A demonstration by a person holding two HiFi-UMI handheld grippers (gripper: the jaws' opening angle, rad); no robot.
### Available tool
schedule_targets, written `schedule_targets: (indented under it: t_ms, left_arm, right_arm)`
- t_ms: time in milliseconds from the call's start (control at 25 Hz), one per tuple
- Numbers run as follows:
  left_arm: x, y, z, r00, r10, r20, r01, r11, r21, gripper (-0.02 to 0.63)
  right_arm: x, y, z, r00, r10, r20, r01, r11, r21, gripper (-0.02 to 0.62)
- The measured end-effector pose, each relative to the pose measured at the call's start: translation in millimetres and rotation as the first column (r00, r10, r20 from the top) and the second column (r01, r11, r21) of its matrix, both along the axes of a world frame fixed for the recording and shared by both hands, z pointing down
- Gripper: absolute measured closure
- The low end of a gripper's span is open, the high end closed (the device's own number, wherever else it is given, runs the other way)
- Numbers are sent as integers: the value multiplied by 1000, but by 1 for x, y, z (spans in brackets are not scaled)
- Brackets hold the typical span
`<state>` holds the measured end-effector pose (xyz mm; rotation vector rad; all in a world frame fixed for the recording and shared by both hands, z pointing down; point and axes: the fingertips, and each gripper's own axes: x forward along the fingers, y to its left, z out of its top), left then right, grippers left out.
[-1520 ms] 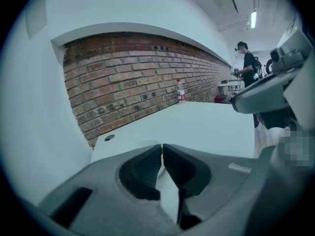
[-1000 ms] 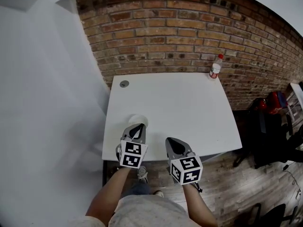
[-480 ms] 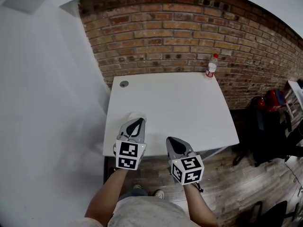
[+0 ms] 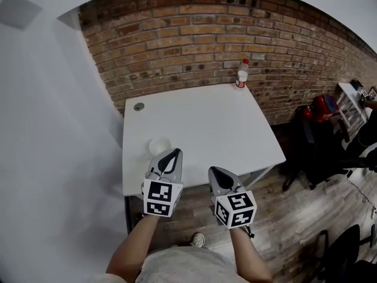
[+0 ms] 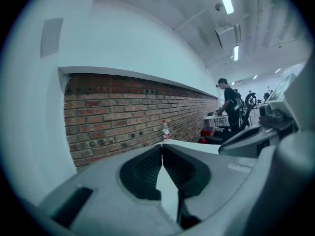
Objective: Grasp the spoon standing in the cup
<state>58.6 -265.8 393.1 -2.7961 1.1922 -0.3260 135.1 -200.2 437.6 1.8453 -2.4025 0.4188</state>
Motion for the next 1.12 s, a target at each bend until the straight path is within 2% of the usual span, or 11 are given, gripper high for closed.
schedule_targets:
  t_ms: [320, 680, 1120]
  left_arm:
    - [7, 35, 0, 993, 120, -6, -120, 993, -9, 600]
    - [10, 78, 5, 972, 236, -9, -236, 971, -24, 600]
    - [0, 113, 29, 947, 321, -3, -320, 945, -71, 600]
  right_arm:
    - [-1, 37, -12, 993, 118, -16, -118, 993, 13, 588]
    - [-8, 85, -23, 972, 230, -44, -229, 973, 24, 589]
    - [-27, 121, -12, 951, 306, -49, -306, 952, 4, 588]
